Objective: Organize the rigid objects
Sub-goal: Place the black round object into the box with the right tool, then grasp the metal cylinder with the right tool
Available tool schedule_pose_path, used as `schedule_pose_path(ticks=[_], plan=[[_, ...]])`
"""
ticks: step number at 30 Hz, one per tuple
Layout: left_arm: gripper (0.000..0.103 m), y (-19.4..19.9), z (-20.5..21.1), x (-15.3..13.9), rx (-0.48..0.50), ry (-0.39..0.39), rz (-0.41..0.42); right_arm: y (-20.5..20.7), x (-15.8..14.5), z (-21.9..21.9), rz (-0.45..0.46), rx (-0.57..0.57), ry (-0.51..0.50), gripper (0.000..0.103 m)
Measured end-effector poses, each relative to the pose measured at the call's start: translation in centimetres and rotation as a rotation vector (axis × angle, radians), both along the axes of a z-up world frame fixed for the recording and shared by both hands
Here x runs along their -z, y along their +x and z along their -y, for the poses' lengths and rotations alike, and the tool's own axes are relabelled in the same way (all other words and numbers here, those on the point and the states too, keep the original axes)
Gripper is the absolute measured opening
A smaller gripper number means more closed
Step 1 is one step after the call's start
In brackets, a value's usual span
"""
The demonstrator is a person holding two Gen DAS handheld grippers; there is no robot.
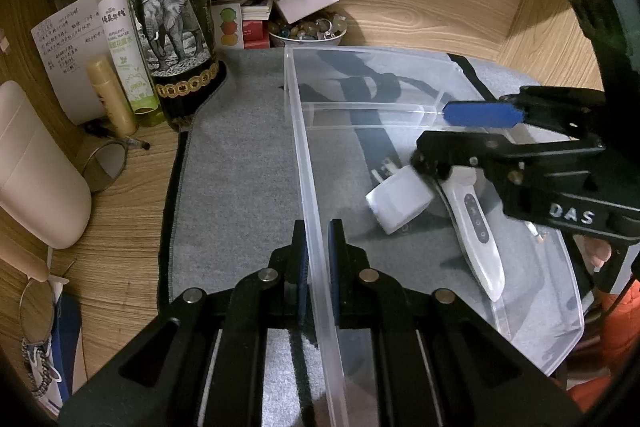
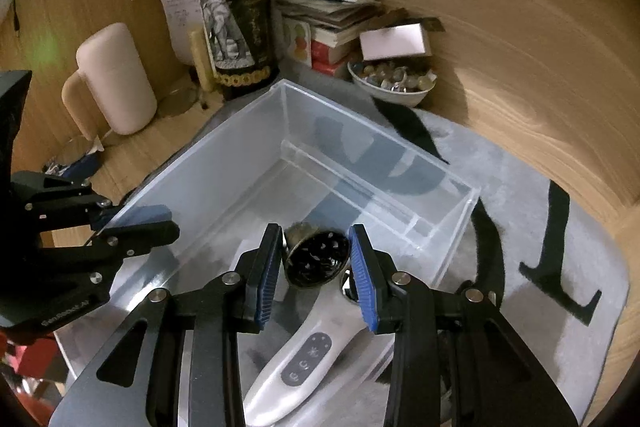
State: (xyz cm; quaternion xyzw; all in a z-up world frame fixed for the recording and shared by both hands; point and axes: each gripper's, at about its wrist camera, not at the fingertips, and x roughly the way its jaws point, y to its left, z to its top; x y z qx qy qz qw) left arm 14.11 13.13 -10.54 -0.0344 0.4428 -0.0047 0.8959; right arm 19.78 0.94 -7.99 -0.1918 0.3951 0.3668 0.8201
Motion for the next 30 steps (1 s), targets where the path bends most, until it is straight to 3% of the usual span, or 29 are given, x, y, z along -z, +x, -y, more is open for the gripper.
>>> schedule_pose_path(ticks=[3,12,21,25,30], plan=[[0.008,0.0,0.0,0.0,0.000,-0.001,-0.001,-0.4,-0.5,0.2,0.033,0.014,0.017,0.055],[0.008,0.0,-0.1,0.0,-0.001,-0.003,-0.001,-1.4,-3.1,2.3,0.121,0.049,0.062,0.062],[0.008,0.0,-0.1,-0.1,-0.003,0.000,-0.001,-1.4,-6.2,7.6,0.211,0.171,0.092,0.066],[0.008,0.0,-0.2,-0.1,-0.003,0.003,-0.001,-1.4,-5.9,10.3,0.221,0.233,0.082,0.068],[0.008,0.0,-0.2,0.0,-0.005,0.008,-0.003,-1.2,-3.7,12.7,0.168,0.303,0.056,0.068]])
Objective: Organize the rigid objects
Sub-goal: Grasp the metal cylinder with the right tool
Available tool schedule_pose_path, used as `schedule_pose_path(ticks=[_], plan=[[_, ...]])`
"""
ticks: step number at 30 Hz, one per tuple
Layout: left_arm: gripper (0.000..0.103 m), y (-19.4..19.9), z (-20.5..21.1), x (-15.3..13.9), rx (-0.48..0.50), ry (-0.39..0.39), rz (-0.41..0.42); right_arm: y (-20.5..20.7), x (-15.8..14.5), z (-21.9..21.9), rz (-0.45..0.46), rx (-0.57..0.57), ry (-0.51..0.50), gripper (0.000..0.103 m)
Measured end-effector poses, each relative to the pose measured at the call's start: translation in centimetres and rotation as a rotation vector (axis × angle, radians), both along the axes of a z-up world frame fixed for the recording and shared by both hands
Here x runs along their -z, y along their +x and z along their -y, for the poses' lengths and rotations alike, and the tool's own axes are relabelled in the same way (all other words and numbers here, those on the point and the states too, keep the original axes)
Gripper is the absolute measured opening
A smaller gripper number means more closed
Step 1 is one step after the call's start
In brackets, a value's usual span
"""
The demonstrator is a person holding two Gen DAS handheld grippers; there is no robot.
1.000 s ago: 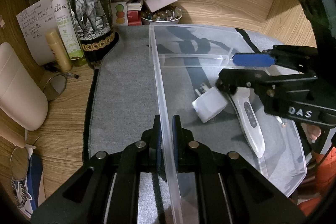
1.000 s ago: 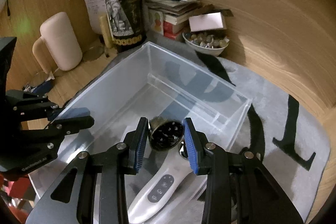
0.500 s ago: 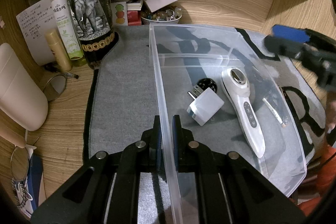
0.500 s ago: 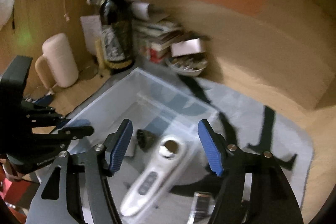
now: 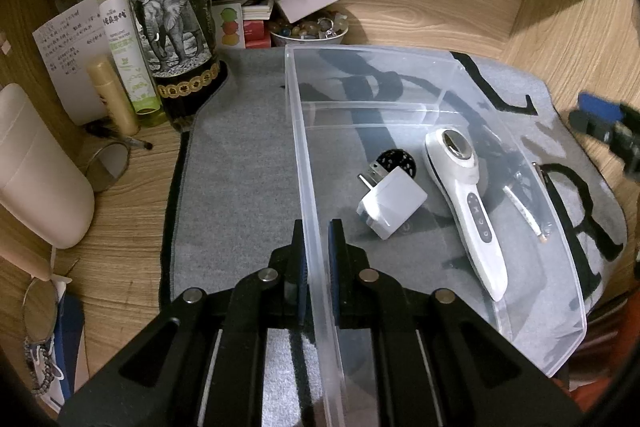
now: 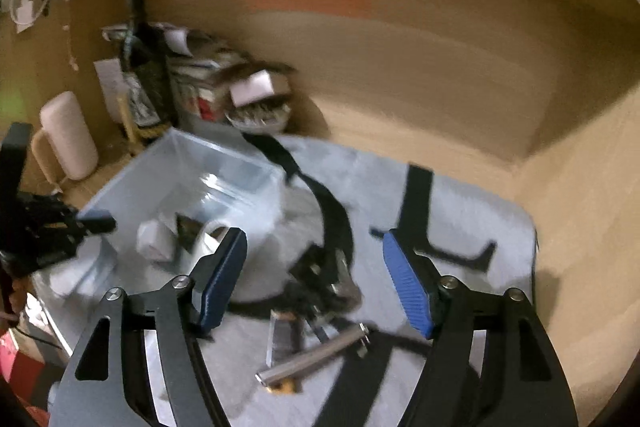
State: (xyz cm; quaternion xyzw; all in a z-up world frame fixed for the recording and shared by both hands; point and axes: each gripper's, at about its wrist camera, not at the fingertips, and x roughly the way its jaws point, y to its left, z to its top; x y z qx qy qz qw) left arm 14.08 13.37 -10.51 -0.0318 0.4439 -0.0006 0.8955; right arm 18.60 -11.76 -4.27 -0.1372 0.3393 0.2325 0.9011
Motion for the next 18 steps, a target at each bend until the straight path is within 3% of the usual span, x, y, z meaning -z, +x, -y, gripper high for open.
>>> schedule_pose_path(ticks=[9,13,18], plan=[[0.008,0.0,-0.1,0.0,0.001,0.004,-0.001,0.6,6.6,2.3,-0.207,0.077,0.003,0.067],[0.008,0.0,-0.1,0.0,0.000,0.004,0.000,0.3,8.0,2.9,-0.222,0.091,-0.024,0.066],[0.008,0.0,-0.2,0.1,0.000,0.012,0.002,0.2,8.4,4.0,-0.236,0.103,-0.037,0.045]])
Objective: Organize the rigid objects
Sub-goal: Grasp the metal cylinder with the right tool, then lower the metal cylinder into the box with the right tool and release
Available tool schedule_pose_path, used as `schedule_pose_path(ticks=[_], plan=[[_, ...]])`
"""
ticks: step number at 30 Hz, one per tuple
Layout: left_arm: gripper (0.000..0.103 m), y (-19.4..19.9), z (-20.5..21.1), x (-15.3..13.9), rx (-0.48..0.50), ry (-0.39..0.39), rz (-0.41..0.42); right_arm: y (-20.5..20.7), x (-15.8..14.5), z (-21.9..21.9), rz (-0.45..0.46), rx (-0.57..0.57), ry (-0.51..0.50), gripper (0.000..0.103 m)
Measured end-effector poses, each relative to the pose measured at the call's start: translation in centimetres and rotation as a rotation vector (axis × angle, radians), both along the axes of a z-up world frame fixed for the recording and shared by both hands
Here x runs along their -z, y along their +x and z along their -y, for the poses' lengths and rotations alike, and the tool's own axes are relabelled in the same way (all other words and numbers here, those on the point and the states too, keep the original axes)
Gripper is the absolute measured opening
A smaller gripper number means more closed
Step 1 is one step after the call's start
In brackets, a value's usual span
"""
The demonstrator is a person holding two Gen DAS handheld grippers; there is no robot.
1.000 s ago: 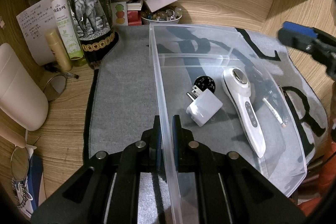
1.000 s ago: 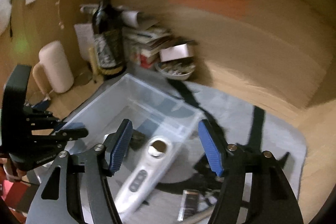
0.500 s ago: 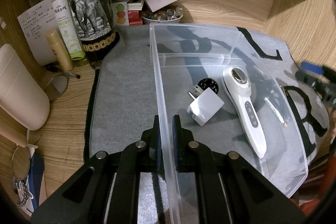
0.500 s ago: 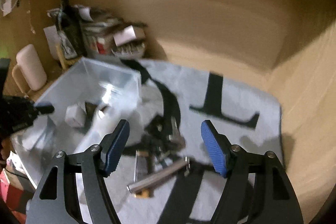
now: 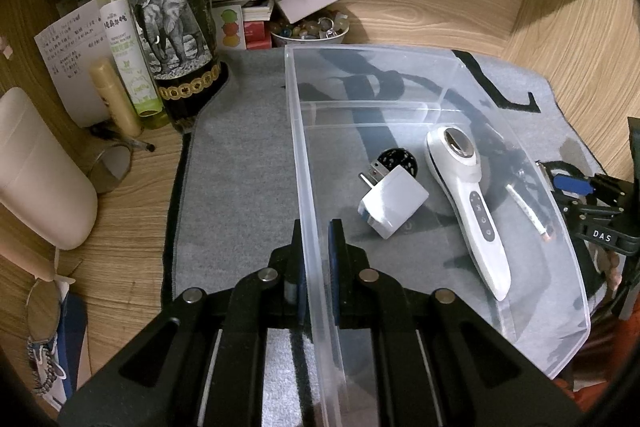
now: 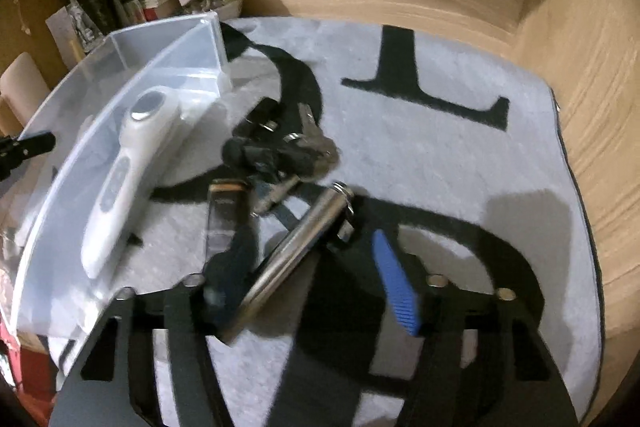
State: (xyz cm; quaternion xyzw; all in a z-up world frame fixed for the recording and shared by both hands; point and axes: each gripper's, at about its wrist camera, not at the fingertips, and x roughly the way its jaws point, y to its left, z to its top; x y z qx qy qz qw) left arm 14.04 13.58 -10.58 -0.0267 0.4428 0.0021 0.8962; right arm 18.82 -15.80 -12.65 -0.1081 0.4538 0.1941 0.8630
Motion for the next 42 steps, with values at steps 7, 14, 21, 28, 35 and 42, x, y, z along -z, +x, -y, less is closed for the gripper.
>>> schedule_pose_path(ticks=[7,14,21,28,35,42], plan=[[0.008,0.0,0.0,0.0,0.000,0.001,-0.001,0.2,0.4,0.4,0.029,0.007,-0.003,0.021],[0.008,0.0,-0.1,0.0,-0.001,0.003,-0.002,-0.2,-0.4,0.7,0.069,0.006,0.011,0.016],[0.008,0.0,0.0,0.0,-0.002,0.003,-0.003,-1.0,-3.3,0.8,0.146,0.004,0.043,0.014],[0.008,0.0,0.0,0.0,-0.002,-0.001,-0.003,-1.7,-7.2,0.3,0.251,-0.009,0.089,0.014],[0.008,0.0,-0.1,0.0,-0.002,-0.002,-0.003,-2.1,-10.5,-1.8,0.340,-0.059,0.120,0.014],[0.008,0.1,0.0,0.0,-0.003,-0.010,-0.006,-2.9,-12.3,-4.9,0.392,-0.158,0.158,0.014]])
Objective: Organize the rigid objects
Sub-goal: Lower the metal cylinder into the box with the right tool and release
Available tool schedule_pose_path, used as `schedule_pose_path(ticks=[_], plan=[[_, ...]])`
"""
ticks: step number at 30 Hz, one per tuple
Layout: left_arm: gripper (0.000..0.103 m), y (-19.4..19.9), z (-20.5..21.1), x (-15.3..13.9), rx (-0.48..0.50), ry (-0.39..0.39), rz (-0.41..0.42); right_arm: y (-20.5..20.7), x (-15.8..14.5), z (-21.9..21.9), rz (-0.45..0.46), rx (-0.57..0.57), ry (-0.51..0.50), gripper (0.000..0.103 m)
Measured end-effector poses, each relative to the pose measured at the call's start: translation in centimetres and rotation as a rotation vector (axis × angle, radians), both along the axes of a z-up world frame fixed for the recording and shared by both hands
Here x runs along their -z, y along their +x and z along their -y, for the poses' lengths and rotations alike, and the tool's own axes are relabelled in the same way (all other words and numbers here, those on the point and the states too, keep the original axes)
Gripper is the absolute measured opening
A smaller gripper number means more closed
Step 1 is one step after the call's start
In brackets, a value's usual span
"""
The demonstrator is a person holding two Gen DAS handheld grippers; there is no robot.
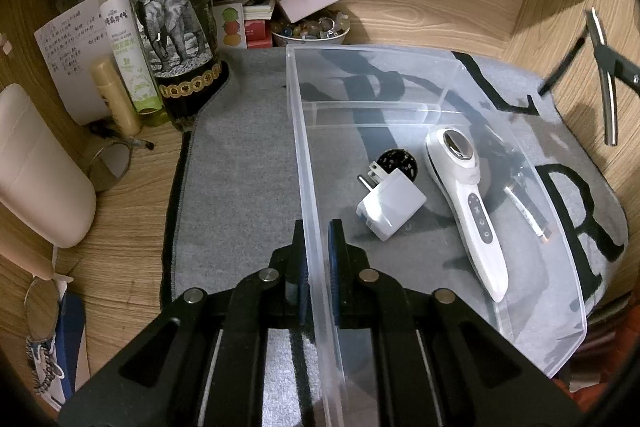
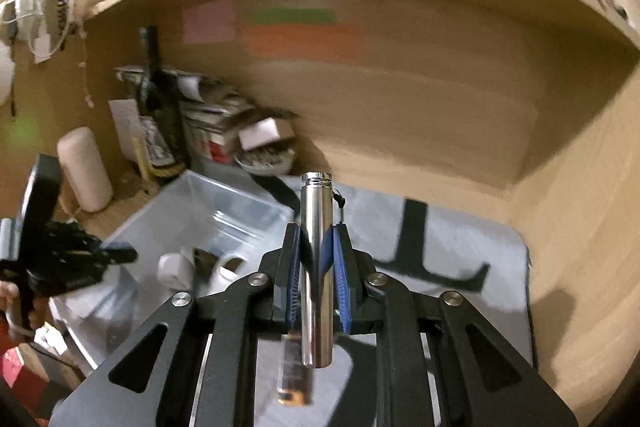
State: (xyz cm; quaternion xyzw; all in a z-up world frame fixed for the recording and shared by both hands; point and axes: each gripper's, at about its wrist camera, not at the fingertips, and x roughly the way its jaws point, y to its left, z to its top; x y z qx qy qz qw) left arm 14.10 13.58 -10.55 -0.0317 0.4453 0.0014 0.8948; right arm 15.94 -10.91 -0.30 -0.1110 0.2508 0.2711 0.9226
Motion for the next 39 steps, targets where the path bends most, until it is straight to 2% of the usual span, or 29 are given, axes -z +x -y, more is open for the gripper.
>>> schedule_pose_path(ticks=[6,10,17,28,39], plan=[[0.008,0.1,0.1,-0.1,0.002,0.003,0.001,-0.9,-0.6,-3.0,0.015,-0.087,0.001,0.014],[0.008,0.1,0.2,0.0,0.003,0.002,0.002,-1.0,-0.1,-4.6,-0.005,-0.128,0.004,0.014],[0.008,0.0,0.3,0.0,0.005,-0.003,0.005,-0.3,2.1,-7.5,-0.081,-0.184,-0.019,0.014],[0.008,0.0,0.3,-0.1,0.009,-0.005,0.009,1.6,6.4,-10.5,-0.229,-0.210,-0.089,0.014],[0.008,0.0,0.3,-0.1,0.010,-0.004,0.010,2.2,8.2,-11.8,-0.303,-0.240,-0.139,0.015]])
